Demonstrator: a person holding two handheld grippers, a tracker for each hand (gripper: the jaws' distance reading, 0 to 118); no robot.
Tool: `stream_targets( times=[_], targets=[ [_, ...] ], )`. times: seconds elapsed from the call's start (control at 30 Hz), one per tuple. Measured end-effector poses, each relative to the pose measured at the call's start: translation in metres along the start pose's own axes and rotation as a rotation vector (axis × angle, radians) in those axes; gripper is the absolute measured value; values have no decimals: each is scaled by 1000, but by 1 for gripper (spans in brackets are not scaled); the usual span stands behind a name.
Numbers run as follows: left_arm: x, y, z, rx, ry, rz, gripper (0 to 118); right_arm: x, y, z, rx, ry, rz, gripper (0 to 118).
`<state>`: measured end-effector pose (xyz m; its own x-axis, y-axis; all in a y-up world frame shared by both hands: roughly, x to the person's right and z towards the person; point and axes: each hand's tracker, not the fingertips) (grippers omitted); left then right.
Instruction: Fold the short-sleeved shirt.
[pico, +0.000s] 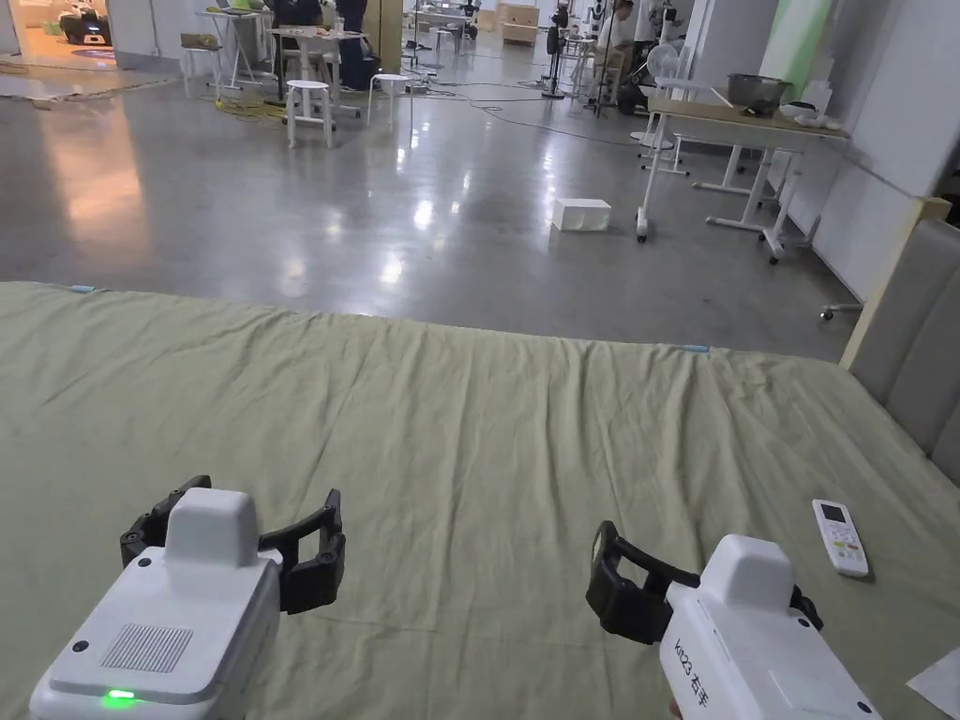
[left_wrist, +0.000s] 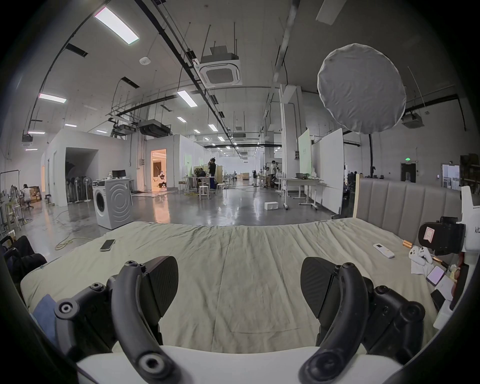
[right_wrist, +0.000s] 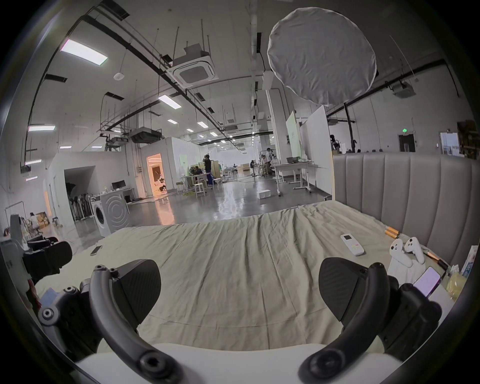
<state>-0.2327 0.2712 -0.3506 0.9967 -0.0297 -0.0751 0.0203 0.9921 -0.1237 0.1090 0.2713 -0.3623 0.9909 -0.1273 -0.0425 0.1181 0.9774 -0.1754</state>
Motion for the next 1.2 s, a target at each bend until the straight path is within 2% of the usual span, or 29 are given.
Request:
stream_targets(
  times=[0.2, 0.43, 0.63, 0.9, 1.2],
  targets=[
    [-4, 1, -2, -41, 21, 47, 97, -6, 11, -2, -55, -81, -38, 118],
    [-9, -1, -6, -79, 6, 67, 98, -10, 25, -6, -122, -84, -96, 118],
    [-7, -3, -4, -41, -7, 31, 98, -17, 30, -13, -171, -140, -74, 118],
    [-6, 1, -4, -39, -18, 36, 98, -9, 23, -21, -216, -140, -97, 118],
    [-2, 1, -6, -45, -49, 4, 98, -4, 16, -21, -233, -161, -70, 118]
  ],
)
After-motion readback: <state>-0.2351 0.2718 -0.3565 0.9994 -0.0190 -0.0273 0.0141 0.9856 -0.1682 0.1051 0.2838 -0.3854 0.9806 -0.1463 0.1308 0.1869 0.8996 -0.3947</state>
